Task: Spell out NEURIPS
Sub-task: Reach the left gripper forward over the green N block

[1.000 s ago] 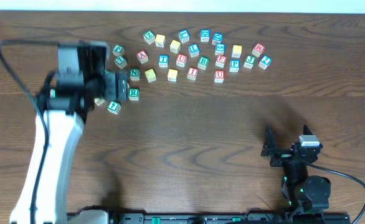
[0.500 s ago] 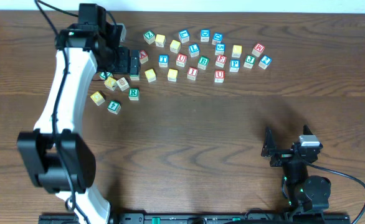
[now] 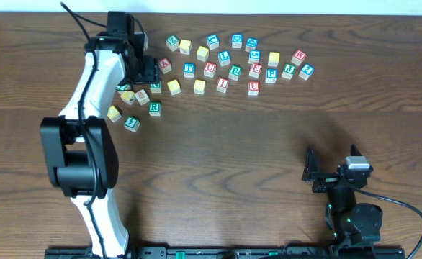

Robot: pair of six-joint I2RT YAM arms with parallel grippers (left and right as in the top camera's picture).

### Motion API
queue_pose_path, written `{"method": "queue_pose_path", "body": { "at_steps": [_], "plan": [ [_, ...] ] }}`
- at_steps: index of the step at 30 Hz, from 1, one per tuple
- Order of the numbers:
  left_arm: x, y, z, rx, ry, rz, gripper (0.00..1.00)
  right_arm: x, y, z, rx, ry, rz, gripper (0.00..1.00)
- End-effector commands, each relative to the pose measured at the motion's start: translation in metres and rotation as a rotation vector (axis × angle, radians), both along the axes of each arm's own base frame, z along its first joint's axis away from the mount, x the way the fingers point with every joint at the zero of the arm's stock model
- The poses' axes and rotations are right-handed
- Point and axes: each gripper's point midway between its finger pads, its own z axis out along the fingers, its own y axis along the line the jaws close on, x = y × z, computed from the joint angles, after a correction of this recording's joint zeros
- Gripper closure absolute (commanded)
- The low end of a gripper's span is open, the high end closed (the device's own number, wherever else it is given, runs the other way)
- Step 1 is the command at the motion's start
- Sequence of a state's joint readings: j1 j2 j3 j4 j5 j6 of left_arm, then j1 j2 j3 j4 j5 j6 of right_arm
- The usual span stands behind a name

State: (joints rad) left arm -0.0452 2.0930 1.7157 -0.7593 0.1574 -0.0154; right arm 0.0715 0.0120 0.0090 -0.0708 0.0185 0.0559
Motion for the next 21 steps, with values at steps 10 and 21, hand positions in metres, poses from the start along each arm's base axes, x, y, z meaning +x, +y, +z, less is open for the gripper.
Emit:
{"method": "queue_pose_path", "body": {
  "at_steps": [10, 21],
  "plan": [
    [0.016, -0.001, -0.032, 0.052, 0.004, 0.046, 0.43, 0.0, 0.003, -0.001, 0.003, -0.001, 0.011, 0.01],
    [0.017, -0.013, -0.043, 0.082, 0.0, 0.023, 0.45, 0.0, 0.003, -0.001, 0.003, -0.001, 0.011, 0.01]
  ]
}}
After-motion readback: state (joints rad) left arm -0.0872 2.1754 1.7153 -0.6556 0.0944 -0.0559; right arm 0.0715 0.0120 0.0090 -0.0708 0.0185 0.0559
